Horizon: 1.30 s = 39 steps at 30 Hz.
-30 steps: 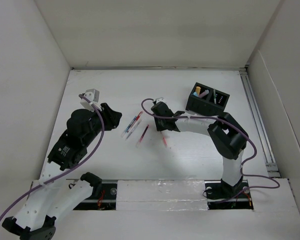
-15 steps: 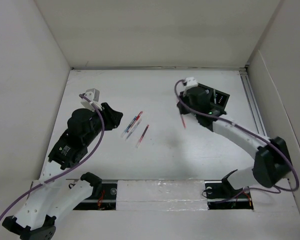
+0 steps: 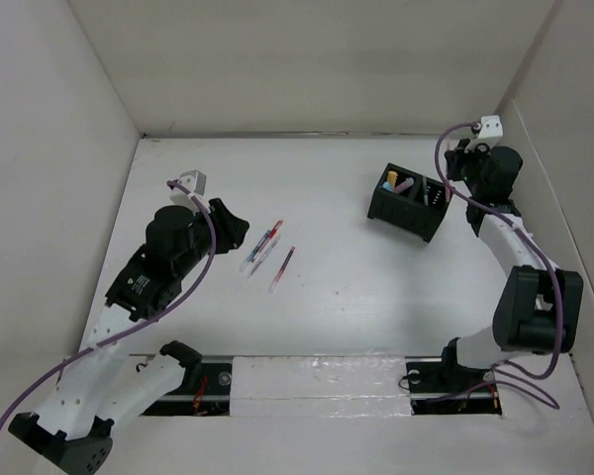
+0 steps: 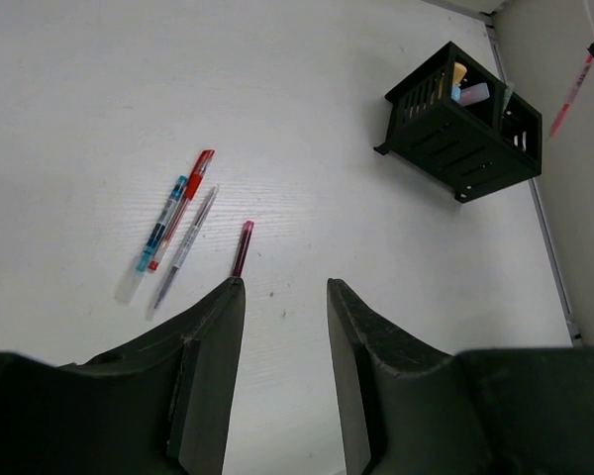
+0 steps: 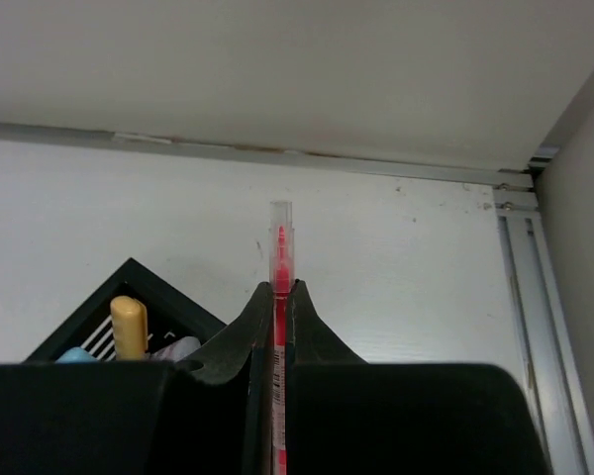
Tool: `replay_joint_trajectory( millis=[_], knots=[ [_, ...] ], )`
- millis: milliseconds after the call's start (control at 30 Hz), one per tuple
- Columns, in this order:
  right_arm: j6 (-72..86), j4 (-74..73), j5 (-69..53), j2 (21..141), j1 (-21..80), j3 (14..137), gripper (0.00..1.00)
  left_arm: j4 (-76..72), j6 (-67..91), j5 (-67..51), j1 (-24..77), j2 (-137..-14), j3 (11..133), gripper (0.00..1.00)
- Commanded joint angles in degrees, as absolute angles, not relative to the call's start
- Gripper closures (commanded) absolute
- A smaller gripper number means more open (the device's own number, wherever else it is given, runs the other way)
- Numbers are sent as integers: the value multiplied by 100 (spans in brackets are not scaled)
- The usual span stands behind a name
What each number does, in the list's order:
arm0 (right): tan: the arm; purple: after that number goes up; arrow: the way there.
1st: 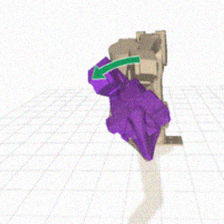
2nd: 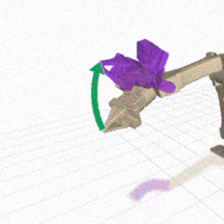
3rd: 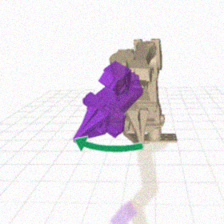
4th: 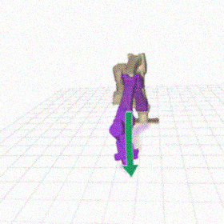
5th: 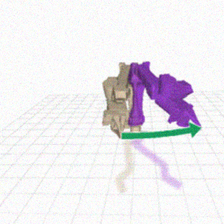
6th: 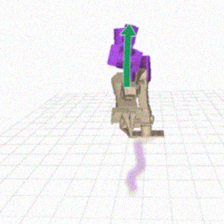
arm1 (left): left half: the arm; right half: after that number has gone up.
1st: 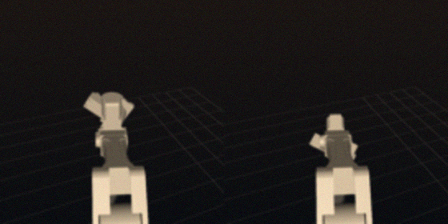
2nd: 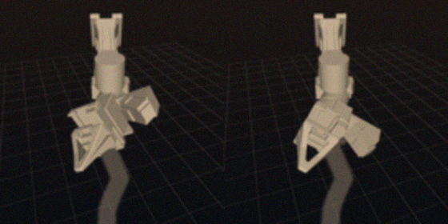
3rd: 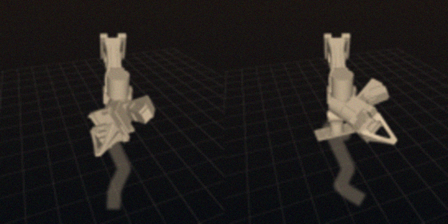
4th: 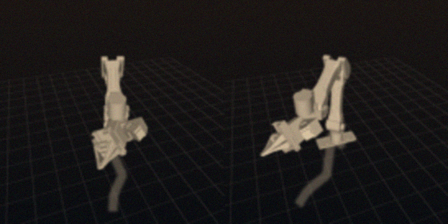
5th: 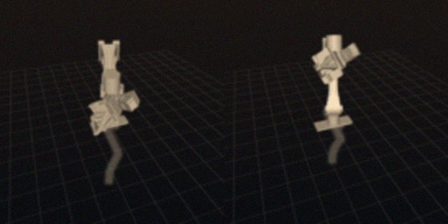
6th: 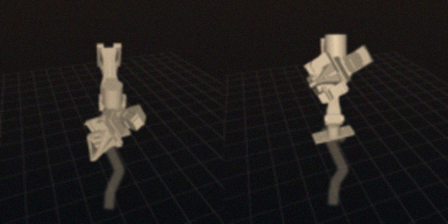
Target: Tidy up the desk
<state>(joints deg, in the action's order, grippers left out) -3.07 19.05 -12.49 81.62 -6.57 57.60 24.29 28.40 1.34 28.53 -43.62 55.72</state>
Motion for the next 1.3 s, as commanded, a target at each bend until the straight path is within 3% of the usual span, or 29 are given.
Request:
replay_joint_trajectory(
  millis=[0,333,567,833,933,967,1033,1200,1267],
  knots=[
    [-396,2934,-2398,8576,-878,6126,100,2364,2804,193,2874,-4473,5880,65],
    [-158,3919,-3172,9254,-949,5854,100,2479,2839,387,2874,-4614,6020,64],
    [-202,3753,-3261,9176,-949,6135,100,2443,2892,378,2874,-4676,6064,64],
    [-211,4060,-3042,8956,-949,4993,100,2443,2857,413,2874,-4649,6082,61],
    [-202,3956,-2936,8720,-949,4843,76,2400,2848,396,2874,-4658,6091,60],
    [-202,3903,-2883,8640,-949,4851,59,2382,2848,378,2874,-4658,6100,59],
    [-193,3702,-2874,8395,-880,5000,47,2329,2830,360,2874,-4667,6126,57],
    [-526,2571,-2567,7832,-449,5528,44,2285,2760,378,2874,-4685,6214,55],
    [-615,2216,-2199,7578,49,5651,63,2285,2716,387,2874,-4685,6240,55]
  ],
)
